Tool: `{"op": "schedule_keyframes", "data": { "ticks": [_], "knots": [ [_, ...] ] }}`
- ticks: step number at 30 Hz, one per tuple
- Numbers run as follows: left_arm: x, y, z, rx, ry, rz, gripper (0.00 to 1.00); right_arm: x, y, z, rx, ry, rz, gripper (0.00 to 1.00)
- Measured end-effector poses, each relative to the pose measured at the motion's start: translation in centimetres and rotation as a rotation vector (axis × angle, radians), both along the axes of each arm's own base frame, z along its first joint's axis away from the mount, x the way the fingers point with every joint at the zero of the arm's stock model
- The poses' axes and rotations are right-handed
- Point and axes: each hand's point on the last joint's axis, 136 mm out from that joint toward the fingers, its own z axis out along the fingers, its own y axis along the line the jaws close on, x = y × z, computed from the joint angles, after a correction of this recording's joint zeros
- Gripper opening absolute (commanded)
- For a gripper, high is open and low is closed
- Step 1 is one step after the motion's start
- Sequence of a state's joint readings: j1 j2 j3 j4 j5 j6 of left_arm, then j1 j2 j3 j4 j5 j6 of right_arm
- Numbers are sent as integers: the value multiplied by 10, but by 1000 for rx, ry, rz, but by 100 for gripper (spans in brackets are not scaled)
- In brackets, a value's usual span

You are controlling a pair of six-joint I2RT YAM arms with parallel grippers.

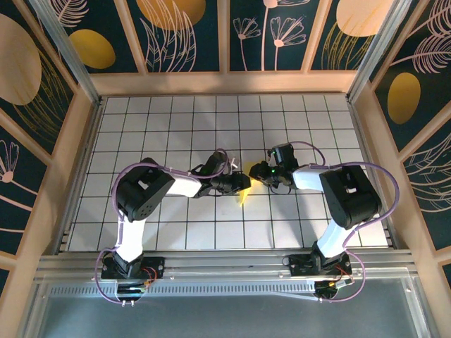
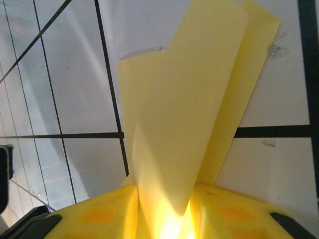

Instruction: Fold a paper plane with a square sheet of paper (fold left side to right side)

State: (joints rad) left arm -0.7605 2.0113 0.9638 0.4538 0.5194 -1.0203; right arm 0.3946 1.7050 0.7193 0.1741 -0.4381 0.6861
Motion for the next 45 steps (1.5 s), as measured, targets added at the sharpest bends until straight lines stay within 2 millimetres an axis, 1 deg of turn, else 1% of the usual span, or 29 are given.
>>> {"op": "schedule_keyframes", "data": {
  "ticks": [5,11,23,24,27,30,33,37,42,45],
  "knots": [
    [3,-4,1,-2,-2,-10,23,0,0,0,0,0,-2,34],
    [2,-8,-3,3,15,-23,19,0,0,0,-1,1,-1,34],
    [1,-14,-6,8,28,-40,15,2,0,0,-4,2,-3,34],
    [1,-14,-6,9,27,-40,16,2,0,0,-4,2,-3,34],
    [1,-15,-4,8,16,-44,25,6,0,1,-8,-11,-11,34],
    [1,-15,0,14,-3,-46,30,9,-1,1,-13,-21,-18,34],
    [0,-13,3,20,-16,-40,32,10,-1,0,-18,-26,-14,33],
    [1,-10,14,21,-36,-27,37,10,-1,0,-19,-29,-10,34],
    [3,-4,30,16,-73,2,40,9,0,0,-25,-36,1,34],
    [1,1,33,22,-83,16,40,9,0,0,-25,-37,2,34]
  ]
}}
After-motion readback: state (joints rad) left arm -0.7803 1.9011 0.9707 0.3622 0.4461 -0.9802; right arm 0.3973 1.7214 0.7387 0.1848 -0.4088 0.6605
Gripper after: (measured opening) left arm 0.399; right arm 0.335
